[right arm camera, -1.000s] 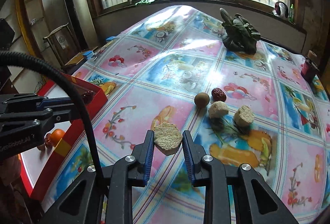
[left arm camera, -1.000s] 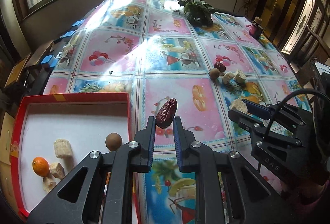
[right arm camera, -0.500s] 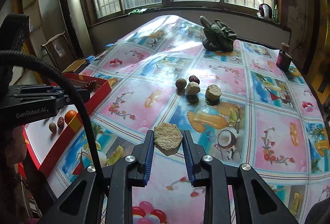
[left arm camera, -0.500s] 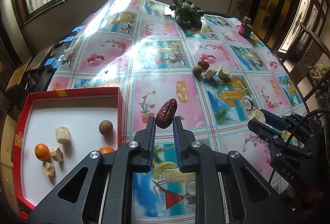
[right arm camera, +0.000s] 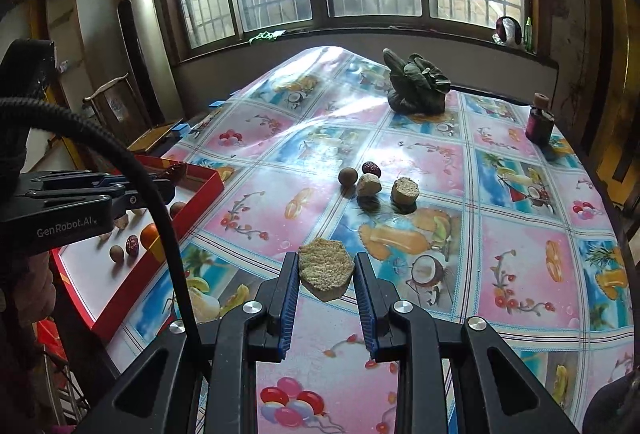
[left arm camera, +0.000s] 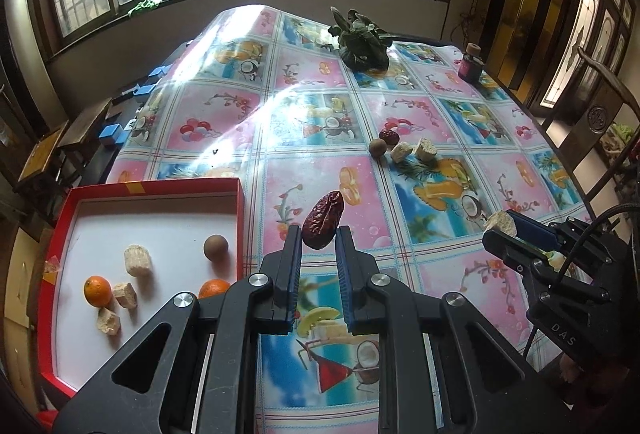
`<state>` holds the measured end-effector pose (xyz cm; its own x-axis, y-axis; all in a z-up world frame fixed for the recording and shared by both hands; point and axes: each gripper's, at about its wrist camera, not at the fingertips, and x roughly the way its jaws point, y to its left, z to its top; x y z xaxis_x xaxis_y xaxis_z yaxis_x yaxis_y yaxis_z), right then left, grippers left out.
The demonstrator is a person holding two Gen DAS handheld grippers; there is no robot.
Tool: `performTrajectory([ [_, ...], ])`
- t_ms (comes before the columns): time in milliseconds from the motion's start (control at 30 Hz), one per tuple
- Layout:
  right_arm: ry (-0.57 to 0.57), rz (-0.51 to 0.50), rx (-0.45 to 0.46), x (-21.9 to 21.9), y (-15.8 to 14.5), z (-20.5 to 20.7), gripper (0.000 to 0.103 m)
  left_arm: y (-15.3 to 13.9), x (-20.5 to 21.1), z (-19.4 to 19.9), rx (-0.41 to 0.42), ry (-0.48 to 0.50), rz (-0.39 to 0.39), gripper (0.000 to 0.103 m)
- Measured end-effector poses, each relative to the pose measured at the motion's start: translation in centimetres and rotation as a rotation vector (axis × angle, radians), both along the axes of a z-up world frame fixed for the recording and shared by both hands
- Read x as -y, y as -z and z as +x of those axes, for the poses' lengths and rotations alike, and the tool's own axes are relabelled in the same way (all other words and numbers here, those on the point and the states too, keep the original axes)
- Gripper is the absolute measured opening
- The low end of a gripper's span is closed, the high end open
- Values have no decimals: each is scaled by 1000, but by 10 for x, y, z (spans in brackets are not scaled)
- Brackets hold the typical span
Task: Organize fruits
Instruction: 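Carry the red date and cake round toward the red tray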
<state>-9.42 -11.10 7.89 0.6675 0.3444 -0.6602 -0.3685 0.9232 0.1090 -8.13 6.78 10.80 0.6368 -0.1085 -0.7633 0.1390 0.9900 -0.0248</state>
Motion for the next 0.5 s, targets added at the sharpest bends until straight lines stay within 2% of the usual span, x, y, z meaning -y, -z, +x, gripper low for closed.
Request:
performTrajectory([
  [233,-44,-20,3,-22,-3,0,26,-6,-25,-6,18,-45,-11,16],
  [500,-96,-28,7,-54,-8,2,26,-7,-79,-21,35,-145,-32,16],
])
